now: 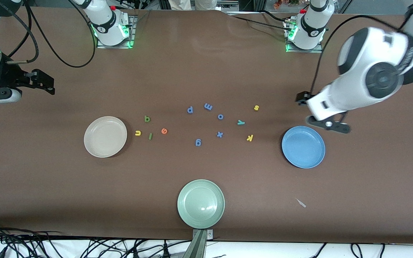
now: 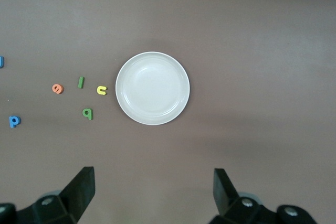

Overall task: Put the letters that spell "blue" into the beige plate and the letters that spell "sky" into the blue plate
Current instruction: 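Reach the left gripper down to the yellow K beside the blue plate, then carry the K into the blue plate while the right gripper reaches the u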

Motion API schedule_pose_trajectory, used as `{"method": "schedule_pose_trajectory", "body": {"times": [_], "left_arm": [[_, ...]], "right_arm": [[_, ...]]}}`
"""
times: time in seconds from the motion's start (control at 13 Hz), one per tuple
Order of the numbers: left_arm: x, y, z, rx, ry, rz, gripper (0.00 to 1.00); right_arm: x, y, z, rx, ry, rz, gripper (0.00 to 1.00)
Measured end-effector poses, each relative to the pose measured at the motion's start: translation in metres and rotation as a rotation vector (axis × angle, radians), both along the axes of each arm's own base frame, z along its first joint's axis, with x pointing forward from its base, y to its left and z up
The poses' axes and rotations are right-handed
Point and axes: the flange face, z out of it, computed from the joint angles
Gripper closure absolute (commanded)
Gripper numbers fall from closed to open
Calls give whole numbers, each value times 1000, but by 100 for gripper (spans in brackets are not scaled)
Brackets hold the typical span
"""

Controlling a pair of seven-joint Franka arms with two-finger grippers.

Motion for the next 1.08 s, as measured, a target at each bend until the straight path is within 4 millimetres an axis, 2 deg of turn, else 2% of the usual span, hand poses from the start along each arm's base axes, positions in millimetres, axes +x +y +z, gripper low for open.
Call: {"method": "schedule_pose_trajectory", "body": {"times": [0.08,0.23,0.39,0.62,0.77,0.93,1.08], "left_arm": [[2,-16,-19,-1,7,-18,0],[16,-34,-58,-23,-32,-32,0],[28,-46,-98,-42,-60,-36,0],[37,-60,-147,-67,-99,-43,0],[39,-67,-171,-77,-112,-48,0],[31,-88,-193,-88,-133,-62,0],[20,-108,-218,-92,-149,-57,0]], "right_arm": [[0,0,0,0,-1,0,0],[0,0,0,0,-4,1,0],[1,0,0,0,-4,0,0],[2,-1,-2,0,-4,-3,0],[2,-2,-2,0,-4,-4,0],[5,-3,-7,0,2,-6,0],[17,-2,-27,3,18,-5,0]]}}
